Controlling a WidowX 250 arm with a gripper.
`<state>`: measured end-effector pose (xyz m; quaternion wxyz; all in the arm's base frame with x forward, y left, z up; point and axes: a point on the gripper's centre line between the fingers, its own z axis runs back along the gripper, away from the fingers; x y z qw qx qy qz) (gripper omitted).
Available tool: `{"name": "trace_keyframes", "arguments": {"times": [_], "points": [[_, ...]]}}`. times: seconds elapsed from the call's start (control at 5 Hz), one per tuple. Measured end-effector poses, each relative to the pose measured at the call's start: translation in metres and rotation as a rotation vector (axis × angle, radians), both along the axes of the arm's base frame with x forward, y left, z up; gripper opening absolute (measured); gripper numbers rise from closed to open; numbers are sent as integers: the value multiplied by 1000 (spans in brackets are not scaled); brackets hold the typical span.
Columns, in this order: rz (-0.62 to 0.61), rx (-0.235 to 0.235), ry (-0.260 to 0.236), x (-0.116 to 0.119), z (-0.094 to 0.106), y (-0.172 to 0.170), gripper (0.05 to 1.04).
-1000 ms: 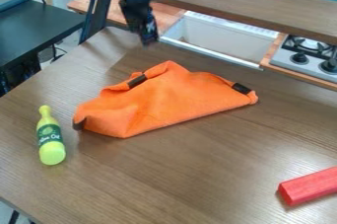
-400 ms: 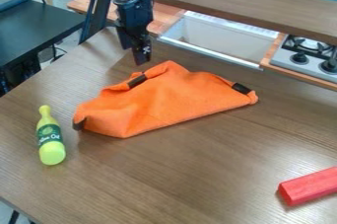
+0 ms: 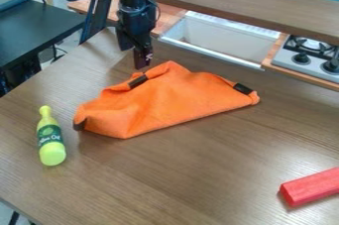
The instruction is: Unfold the cloth from top left to bottom right
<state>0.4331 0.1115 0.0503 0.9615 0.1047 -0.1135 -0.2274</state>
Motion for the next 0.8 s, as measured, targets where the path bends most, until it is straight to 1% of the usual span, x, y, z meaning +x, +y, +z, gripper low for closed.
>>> {"name": "trace_keyframes", "arguments": {"times": [0.2,0.4,0.6,0.8], "points": [[44,73,3,-2,-4,2,1001],[43,109,11,-2,-7,0,1001],[49,120,32,-4,-15,2,1001],[50,133,29,-3,-14,4,1001]]}}
